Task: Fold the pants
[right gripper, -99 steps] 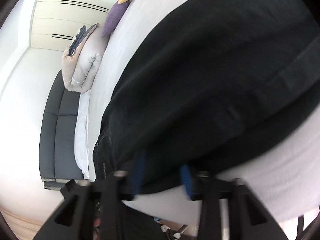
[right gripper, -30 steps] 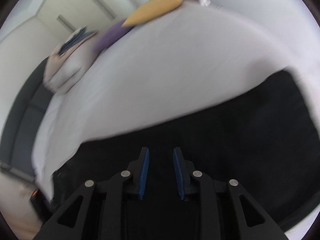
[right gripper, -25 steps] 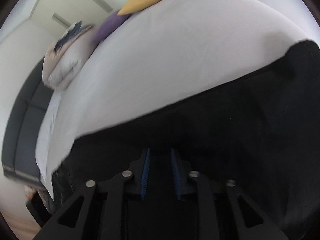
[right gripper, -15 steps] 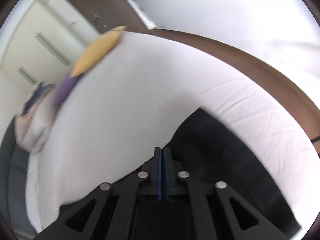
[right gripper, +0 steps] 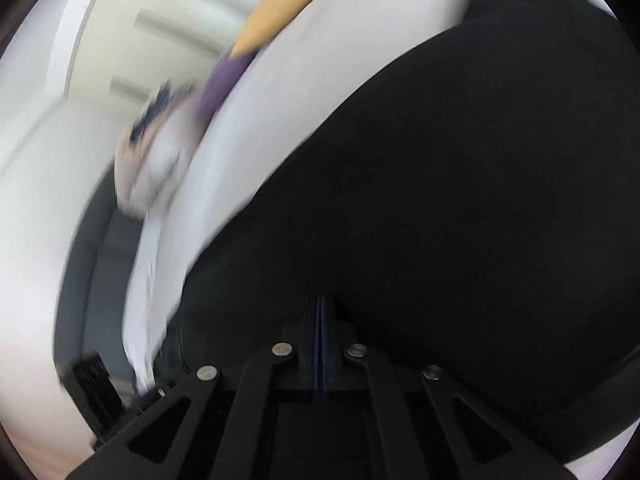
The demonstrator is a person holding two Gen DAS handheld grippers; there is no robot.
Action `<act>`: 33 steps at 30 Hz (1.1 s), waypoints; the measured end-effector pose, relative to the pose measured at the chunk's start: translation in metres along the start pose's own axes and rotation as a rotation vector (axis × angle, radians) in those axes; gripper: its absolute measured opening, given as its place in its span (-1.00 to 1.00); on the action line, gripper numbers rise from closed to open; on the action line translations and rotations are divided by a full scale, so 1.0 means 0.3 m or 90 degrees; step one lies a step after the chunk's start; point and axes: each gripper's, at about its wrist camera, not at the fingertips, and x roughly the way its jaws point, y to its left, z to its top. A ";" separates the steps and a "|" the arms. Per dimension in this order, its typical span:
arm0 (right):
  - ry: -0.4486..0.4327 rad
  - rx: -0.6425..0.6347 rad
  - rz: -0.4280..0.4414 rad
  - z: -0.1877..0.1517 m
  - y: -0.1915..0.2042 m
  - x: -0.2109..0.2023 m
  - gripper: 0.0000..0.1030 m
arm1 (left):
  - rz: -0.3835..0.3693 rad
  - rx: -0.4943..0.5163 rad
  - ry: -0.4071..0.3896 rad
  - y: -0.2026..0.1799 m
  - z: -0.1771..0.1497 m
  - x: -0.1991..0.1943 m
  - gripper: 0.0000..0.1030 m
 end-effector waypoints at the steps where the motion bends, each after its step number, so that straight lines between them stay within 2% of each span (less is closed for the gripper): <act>1: -0.043 0.008 -0.020 0.040 -0.045 -0.044 -1.00 | -0.004 -0.005 0.001 0.011 0.004 0.014 -0.75; 3: -0.085 0.027 -0.039 0.099 -0.115 -0.117 -1.00 | -0.033 -0.029 -0.008 0.055 0.000 0.009 -0.76; 6: -0.165 0.022 -0.102 0.214 -0.213 -0.256 -1.00 | -0.017 -0.056 -0.026 0.145 -0.040 -0.042 -0.76; 9: -0.203 0.019 -0.164 0.258 -0.225 -0.326 -1.00 | -0.010 -0.125 -0.054 0.281 -0.107 -0.135 -0.76; 10: -0.214 0.033 -0.172 0.256 -0.226 -0.353 -0.86 | -0.022 -0.137 -0.064 0.306 -0.123 -0.161 -0.75; 11: -0.218 0.046 -0.162 0.247 -0.224 -0.370 -0.83 | -0.009 -0.146 -0.071 0.325 -0.136 -0.183 -0.76; 12: -0.218 0.048 -0.142 0.224 -0.208 -0.382 -0.83 | 0.021 -0.150 -0.080 0.335 -0.137 -0.214 -0.76; 13: -0.210 0.032 -0.117 0.195 -0.162 -0.375 -0.83 | 0.032 -0.152 -0.092 0.337 -0.133 -0.242 -0.76; 17: -0.115 -0.071 -0.001 0.053 0.078 -0.230 -0.81 | -0.072 -0.140 -0.153 0.254 -0.055 -0.276 -0.75; 18: -0.073 -0.093 0.039 0.007 0.149 -0.153 -0.81 | -0.092 -0.128 -0.154 0.222 -0.029 -0.256 -0.75; 20: -0.012 -0.110 0.082 -0.072 0.278 0.009 -0.81 | -0.117 -0.099 -0.142 0.158 0.023 -0.190 -0.75; 23: 0.047 -0.121 0.079 -0.133 0.375 0.208 -0.81 | -0.072 -0.062 -0.086 0.121 0.064 -0.075 -0.75; 26: 0.066 -0.099 0.027 -0.067 0.346 0.324 -0.82 | -0.043 -0.099 -0.058 0.231 0.045 -0.051 -0.75; 27: 0.059 -0.083 0.025 -0.086 0.308 0.307 -0.83 | -0.040 -0.126 -0.065 0.302 0.026 -0.064 -0.76; 29: 0.031 -0.034 0.021 -0.031 0.235 0.282 -1.00 | -0.061 -0.174 -0.089 0.415 -0.008 -0.098 -0.76; 31: -0.010 0.019 0.013 0.051 0.140 0.232 -1.00 | -0.089 -0.231 -0.115 0.537 -0.044 -0.126 -0.76; 33: -0.046 0.049 0.005 0.116 0.068 0.180 -1.00 | -0.090 -0.257 -0.136 0.625 -0.058 -0.166 -0.76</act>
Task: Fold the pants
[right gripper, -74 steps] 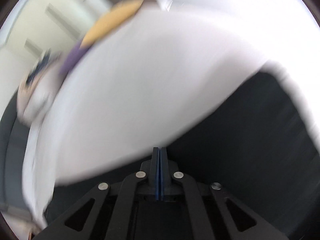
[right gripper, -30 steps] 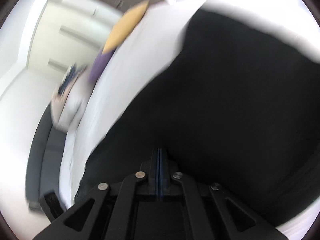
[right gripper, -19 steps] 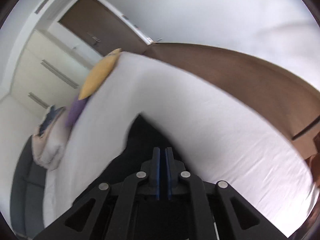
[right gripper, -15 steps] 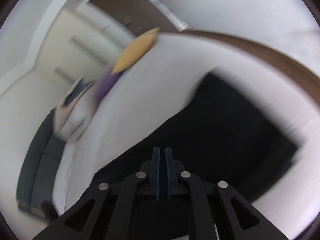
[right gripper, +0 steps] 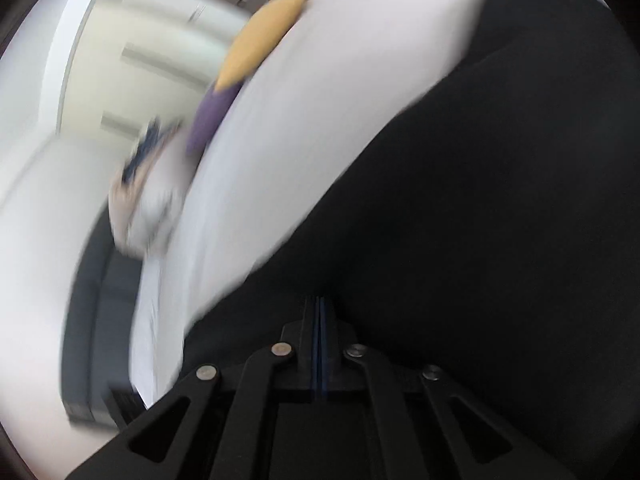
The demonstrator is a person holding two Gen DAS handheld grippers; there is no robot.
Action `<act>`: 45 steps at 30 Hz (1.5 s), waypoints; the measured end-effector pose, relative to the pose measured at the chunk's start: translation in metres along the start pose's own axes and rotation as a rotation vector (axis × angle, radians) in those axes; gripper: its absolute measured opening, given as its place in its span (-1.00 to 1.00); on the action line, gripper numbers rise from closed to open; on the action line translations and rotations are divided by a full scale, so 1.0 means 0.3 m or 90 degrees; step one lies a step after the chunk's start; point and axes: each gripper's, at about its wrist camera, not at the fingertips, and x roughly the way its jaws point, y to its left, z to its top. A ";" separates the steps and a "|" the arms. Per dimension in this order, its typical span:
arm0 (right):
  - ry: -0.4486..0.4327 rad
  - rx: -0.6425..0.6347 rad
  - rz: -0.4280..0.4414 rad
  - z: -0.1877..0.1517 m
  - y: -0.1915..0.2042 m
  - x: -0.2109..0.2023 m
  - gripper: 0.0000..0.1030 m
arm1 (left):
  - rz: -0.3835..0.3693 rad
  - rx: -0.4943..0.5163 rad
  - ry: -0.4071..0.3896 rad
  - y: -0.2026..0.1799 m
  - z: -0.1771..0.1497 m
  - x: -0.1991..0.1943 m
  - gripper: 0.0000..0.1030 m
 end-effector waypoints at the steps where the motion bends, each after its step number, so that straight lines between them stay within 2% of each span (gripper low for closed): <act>1: -0.027 0.002 -0.012 0.043 -0.030 -0.038 -1.00 | -0.008 -0.004 -0.003 0.028 0.006 -0.020 -0.76; 2: -0.049 -0.004 -0.028 0.071 -0.045 -0.064 -1.00 | -0.016 -0.006 -0.004 0.038 0.008 -0.029 -0.76; 7: -0.146 -0.020 -0.080 0.183 -0.176 -0.270 -1.00 | 0.007 -0.002 -0.032 0.081 0.009 -0.071 -0.76; 9: -0.185 -0.038 -0.132 0.198 -0.182 -0.345 -1.00 | 0.021 -0.002 -0.042 0.117 0.024 -0.142 -0.76; 10: -0.196 -0.036 -0.153 0.199 -0.185 -0.375 -0.92 | 0.035 -0.003 -0.050 0.135 0.040 -0.183 -0.76; 11: -0.207 -0.025 -0.181 0.202 -0.185 -0.403 -0.67 | 0.059 0.001 -0.064 0.145 0.054 -0.239 -0.76; 12: -0.213 -0.020 -0.190 0.192 -0.166 -0.419 -0.62 | 0.080 0.007 -0.077 0.139 0.055 -0.279 -0.76; 13: -0.216 -0.037 -0.162 0.170 -0.180 -0.514 -0.62 | 0.089 0.014 -0.090 0.106 0.044 -0.309 -0.76; 15: -0.202 -0.092 -0.112 0.093 -0.072 -0.526 -0.61 | 0.075 0.032 -0.114 0.041 0.008 -0.361 -0.76; 16: -0.190 -0.125 -0.064 0.027 -0.006 -0.524 -0.56 | 0.066 0.037 -0.116 0.013 -0.016 -0.363 -0.76; 17: -0.174 -0.135 -0.023 -0.031 0.044 -0.493 -0.34 | 0.054 0.043 -0.113 -0.009 -0.036 -0.366 -0.76; 19: -0.120 -0.148 0.028 -0.120 0.065 -0.468 -0.08 | 0.039 0.060 -0.096 -0.084 -0.088 -0.317 -0.76; 21: -0.051 -0.147 0.041 -0.211 0.060 -0.369 -0.08 | 0.037 0.070 -0.059 -0.112 -0.136 -0.254 -0.76; 23: -0.015 -0.131 0.016 -0.276 0.044 -0.290 -0.10 | 0.063 0.075 -0.009 -0.111 -0.186 -0.183 -0.76; 24: -0.013 -0.120 0.008 -0.278 0.006 -0.282 -0.22 | 0.070 0.081 -0.005 -0.101 -0.206 -0.174 -0.76; 25: -0.018 -0.117 0.006 -0.274 -0.005 -0.278 -0.52 | 0.061 0.084 -0.016 -0.101 -0.214 -0.181 -0.76; 26: -0.025 -0.110 0.001 -0.279 -0.023 -0.290 -0.61 | 0.055 0.077 -0.014 -0.089 -0.213 -0.188 -0.76; 27: -0.041 -0.095 -0.005 -0.261 -0.048 -0.319 -0.61 | 0.048 0.066 -0.010 -0.079 -0.208 -0.195 -0.76; 31: -0.171 -0.006 -0.071 -0.108 -0.257 -0.564 -0.58 | 0.046 0.063 -0.006 -0.055 -0.199 -0.202 -0.76; 32: -0.191 0.015 -0.063 -0.068 -0.313 -0.646 -0.58 | 0.049 0.065 -0.009 -0.054 -0.201 -0.201 -0.76; 33: -0.211 0.025 -0.074 -0.059 -0.328 -0.710 -0.50 | 0.051 0.065 -0.012 -0.053 -0.206 -0.202 -0.76; 34: -0.230 0.024 -0.104 -0.051 -0.326 -0.754 -0.07 | 0.053 0.063 -0.015 -0.055 -0.215 -0.165 -0.76; 35: -0.255 0.022 -0.122 -0.064 -0.334 -0.806 0.11 | 0.052 0.061 -0.016 -0.050 -0.216 -0.166 -0.76; 36: -0.272 0.028 -0.102 -0.077 -0.339 -0.845 0.11 | 0.052 0.059 -0.016 -0.062 -0.216 -0.151 -0.76; 39: -0.251 0.068 -0.068 -0.085 -0.380 -0.870 0.11 | 0.057 0.058 -0.014 -0.064 -0.221 -0.132 -0.76; 40: -0.235 0.071 -0.063 -0.088 -0.382 -0.846 0.11 | 0.058 0.060 -0.012 -0.049 -0.235 -0.140 -0.76; 42: -0.215 0.081 -0.069 -0.098 -0.389 -0.798 0.11 | 0.060 0.060 -0.010 -0.097 -0.239 -0.095 -0.76; 45: -0.212 0.102 -0.045 -0.120 -0.388 -0.765 0.11 | 0.064 0.059 -0.009 -0.111 -0.236 -0.082 -0.76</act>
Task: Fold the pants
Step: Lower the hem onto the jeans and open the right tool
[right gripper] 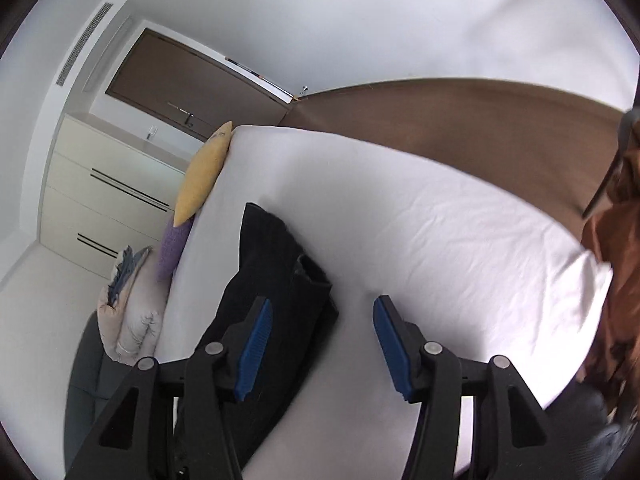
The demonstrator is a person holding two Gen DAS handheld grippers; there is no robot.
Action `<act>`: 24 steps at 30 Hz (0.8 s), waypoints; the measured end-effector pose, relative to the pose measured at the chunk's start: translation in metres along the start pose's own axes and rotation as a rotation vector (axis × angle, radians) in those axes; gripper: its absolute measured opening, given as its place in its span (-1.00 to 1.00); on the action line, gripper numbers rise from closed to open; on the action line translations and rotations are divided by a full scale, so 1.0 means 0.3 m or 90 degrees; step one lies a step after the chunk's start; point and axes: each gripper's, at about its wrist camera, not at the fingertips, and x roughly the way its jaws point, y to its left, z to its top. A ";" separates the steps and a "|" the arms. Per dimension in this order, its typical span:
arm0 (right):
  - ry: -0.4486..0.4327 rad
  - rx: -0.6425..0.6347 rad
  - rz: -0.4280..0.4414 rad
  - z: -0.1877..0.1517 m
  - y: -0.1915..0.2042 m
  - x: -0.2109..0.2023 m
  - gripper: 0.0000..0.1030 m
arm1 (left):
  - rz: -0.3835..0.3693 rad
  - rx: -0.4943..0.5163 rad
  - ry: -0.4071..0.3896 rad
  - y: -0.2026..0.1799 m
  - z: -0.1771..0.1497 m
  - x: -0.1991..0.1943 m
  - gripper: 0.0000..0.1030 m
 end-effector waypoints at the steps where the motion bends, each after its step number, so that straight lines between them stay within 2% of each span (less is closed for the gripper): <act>1: 0.008 0.002 0.007 -0.010 0.002 -0.001 0.11 | 0.002 0.000 0.000 -0.004 0.003 -0.001 -0.76; 4: 0.031 0.024 0.032 -0.044 0.017 0.034 0.11 | 0.005 0.001 -0.002 -0.016 0.004 -0.002 -0.76; 7: 0.029 0.044 0.041 -0.062 0.045 0.089 0.10 | 0.007 0.002 0.000 -0.021 0.003 0.002 -0.76; 12: 0.027 0.083 0.061 -0.034 0.057 0.150 -0.04 | 0.006 0.001 -0.002 -0.026 -0.003 0.006 -0.76; 15: 0.035 0.090 0.049 -0.008 0.051 0.197 -0.61 | 0.005 0.002 -0.002 -0.027 -0.005 0.007 -0.76; 16: 0.037 0.099 0.048 -0.003 0.043 0.205 -0.75 | 0.004 0.002 -0.001 -0.027 -0.005 0.007 -0.76; 17: 0.036 0.104 0.049 -0.001 0.040 0.209 -0.79 | 0.004 0.002 -0.001 -0.027 -0.005 0.008 -0.76; 19: 0.030 0.085 0.041 -0.003 0.063 0.210 -0.81 | 0.001 0.001 -0.001 -0.024 -0.007 0.008 -0.76; 24: 0.006 -0.047 -0.004 -0.041 0.213 0.171 -0.82 | -0.002 -0.002 -0.003 -0.020 -0.013 0.011 -0.76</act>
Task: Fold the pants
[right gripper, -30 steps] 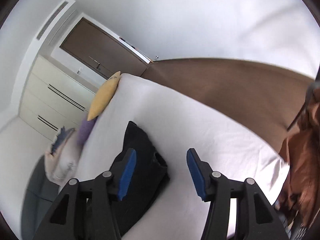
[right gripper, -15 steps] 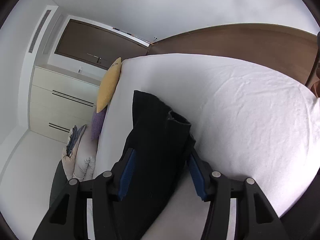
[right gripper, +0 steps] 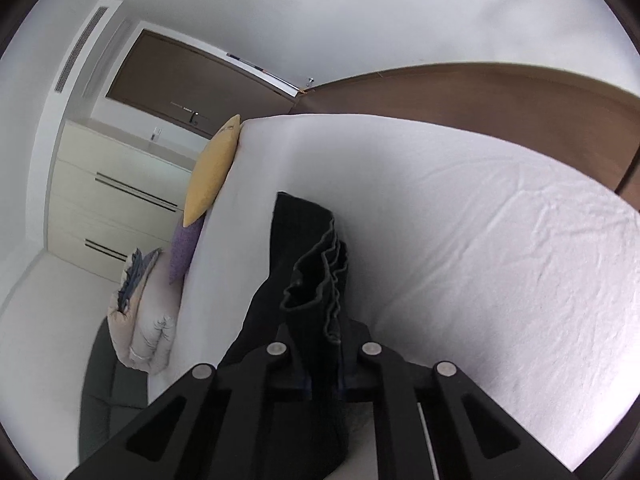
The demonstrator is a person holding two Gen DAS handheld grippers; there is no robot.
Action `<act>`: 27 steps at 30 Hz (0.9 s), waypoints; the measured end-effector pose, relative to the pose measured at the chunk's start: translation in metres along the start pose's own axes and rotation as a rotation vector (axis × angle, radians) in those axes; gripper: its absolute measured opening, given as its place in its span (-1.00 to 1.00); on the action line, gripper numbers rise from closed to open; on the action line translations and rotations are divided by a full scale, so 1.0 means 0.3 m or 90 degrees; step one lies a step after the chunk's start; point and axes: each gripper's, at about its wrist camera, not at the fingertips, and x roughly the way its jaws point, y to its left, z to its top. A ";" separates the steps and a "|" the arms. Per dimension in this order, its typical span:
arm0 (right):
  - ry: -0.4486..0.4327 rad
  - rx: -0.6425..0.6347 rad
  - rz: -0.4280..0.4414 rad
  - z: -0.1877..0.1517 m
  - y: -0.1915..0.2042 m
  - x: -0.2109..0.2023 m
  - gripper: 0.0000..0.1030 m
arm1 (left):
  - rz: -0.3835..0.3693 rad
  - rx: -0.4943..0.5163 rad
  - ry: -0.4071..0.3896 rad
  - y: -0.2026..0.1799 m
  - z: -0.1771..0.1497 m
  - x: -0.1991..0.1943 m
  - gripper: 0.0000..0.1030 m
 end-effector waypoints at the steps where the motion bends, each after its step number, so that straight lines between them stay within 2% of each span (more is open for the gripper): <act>1: -0.006 -0.051 -0.008 -0.017 0.064 -0.010 -0.82 | -0.001 -0.001 0.000 0.001 -0.001 0.001 -0.76; 3: -0.009 -0.170 -0.022 -0.077 0.211 -0.021 -0.82 | -0.002 -0.002 0.000 0.003 -0.002 0.002 -0.76; 7: 0.004 -0.452 -0.055 -0.344 0.491 0.003 -0.83 | 0.000 -0.003 -0.001 0.005 -0.004 0.000 -0.76; 10: 0.024 -0.604 -0.095 -0.554 0.574 0.075 -0.83 | 0.005 -0.002 -0.002 0.001 -0.003 -0.006 -0.76; 14: 0.068 -0.697 -0.175 -0.698 0.542 0.211 -0.83 | 0.016 -0.005 0.000 -0.011 -0.002 -0.017 -0.76; 17: 0.055 -0.728 -0.193 -0.727 0.520 0.237 -0.83 | 0.013 -0.017 0.003 -0.028 0.003 -0.027 -0.74; 19: 0.041 -0.756 -0.200 -0.747 0.527 0.238 -0.83 | -0.011 -0.027 0.022 -0.055 0.009 -0.013 -0.56; 20: 0.036 -0.762 -0.202 -0.752 0.531 0.239 -0.83 | -0.025 -0.030 0.029 -0.073 0.012 -0.005 -0.18; 21: 0.030 -0.768 -0.202 -0.757 0.534 0.242 -0.83 | -0.044 -0.032 0.031 -0.096 0.015 0.002 0.43; 23: 0.019 -0.774 -0.199 -0.767 0.537 0.238 -0.83 | -0.089 -0.032 0.024 -0.158 0.023 0.015 0.83; 24: 0.010 -0.778 -0.196 -0.772 0.541 0.232 -0.83 | -0.113 -0.034 0.029 -0.187 0.028 0.029 0.83; 27: -0.019 -0.806 -0.191 -0.802 0.546 0.214 -0.82 | -0.187 -0.066 0.083 -0.272 0.057 0.119 0.83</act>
